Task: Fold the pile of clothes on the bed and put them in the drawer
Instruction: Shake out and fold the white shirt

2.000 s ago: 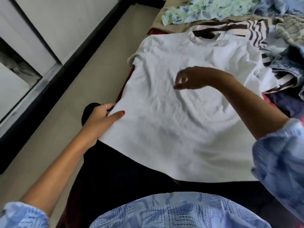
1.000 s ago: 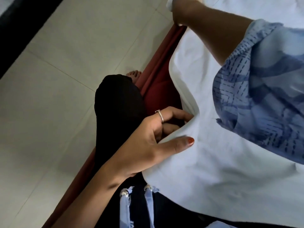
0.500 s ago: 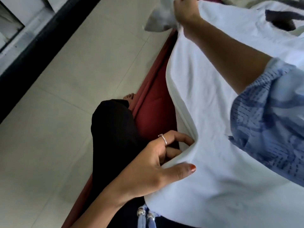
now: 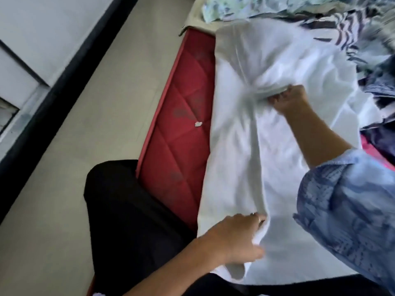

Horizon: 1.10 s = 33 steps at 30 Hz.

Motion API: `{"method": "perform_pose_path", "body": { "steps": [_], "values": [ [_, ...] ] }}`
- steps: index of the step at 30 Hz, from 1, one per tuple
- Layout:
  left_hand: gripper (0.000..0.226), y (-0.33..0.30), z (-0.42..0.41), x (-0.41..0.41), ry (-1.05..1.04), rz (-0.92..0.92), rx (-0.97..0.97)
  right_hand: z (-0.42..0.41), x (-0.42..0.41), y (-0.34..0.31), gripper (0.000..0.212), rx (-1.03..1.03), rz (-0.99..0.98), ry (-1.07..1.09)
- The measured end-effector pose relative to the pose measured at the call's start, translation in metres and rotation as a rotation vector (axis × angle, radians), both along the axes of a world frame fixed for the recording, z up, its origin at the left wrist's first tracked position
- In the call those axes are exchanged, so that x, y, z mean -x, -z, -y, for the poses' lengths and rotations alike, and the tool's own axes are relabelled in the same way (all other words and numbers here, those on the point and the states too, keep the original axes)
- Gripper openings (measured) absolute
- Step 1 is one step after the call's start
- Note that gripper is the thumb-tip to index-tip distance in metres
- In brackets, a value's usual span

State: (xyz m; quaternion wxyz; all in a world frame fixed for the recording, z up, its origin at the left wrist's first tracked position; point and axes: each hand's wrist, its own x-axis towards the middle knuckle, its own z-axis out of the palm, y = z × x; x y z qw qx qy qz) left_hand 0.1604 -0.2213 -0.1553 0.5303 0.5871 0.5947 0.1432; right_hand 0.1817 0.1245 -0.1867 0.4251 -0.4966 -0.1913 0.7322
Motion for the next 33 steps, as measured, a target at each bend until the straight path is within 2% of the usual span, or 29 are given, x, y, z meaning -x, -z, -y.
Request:
{"method": "perform_pose_path", "body": {
  "steps": [2, 4, 8, 11, 15, 18, 21, 23, 30, 33],
  "values": [
    [0.059, 0.014, -0.001, -0.017, 0.054, -0.139, 0.081, 0.000, -0.020, 0.021, 0.033, 0.063, 0.065, 0.037],
    [0.065, 0.019, 0.000, -0.026, 0.059, -0.200, 0.125, 0.003, -0.023, 0.024, 0.029, 0.070, 0.044, 0.061],
    [0.068, 0.015, 0.001, -0.028, 0.040, -0.161, 0.158, -0.006, -0.020, 0.015, 0.027, 0.058, 0.018, -0.021],
    [0.068, 0.006, -0.003, -0.025, 0.060, -0.097, 0.182, -0.022, -0.019, 0.011, 0.033, 0.062, 0.111, -0.044],
    [0.064, 0.004, -0.010, -0.024, 0.139, -0.069, 0.206, -0.031, -0.021, 0.006, 0.023, 0.013, 0.138, 0.086],
    [0.060, 0.010, -0.015, -0.029, 0.173, -0.135, 0.244, -0.035, -0.036, 0.010, 0.018, -0.044, 0.082, 0.133],
    [0.065, 0.018, -0.012, -0.037, 0.164, -0.202, 0.265, -0.033, -0.054, 0.015, 0.006, 0.065, 0.097, 0.003],
    [0.067, 0.020, -0.008, -0.041, 0.159, -0.214, 0.276, -0.029, -0.067, 0.013, 0.013, 0.090, 0.110, -0.098],
    [0.068, 0.009, -0.001, -0.044, 0.201, -0.222, 0.234, 0.004, -0.108, -0.007, 0.008, 0.035, 0.146, -0.268],
    [0.072, 0.012, -0.005, -0.045, 0.225, -0.248, 0.271, 0.028, -0.128, -0.024, 0.008, -0.045, 0.276, -0.280]
  ]
}}
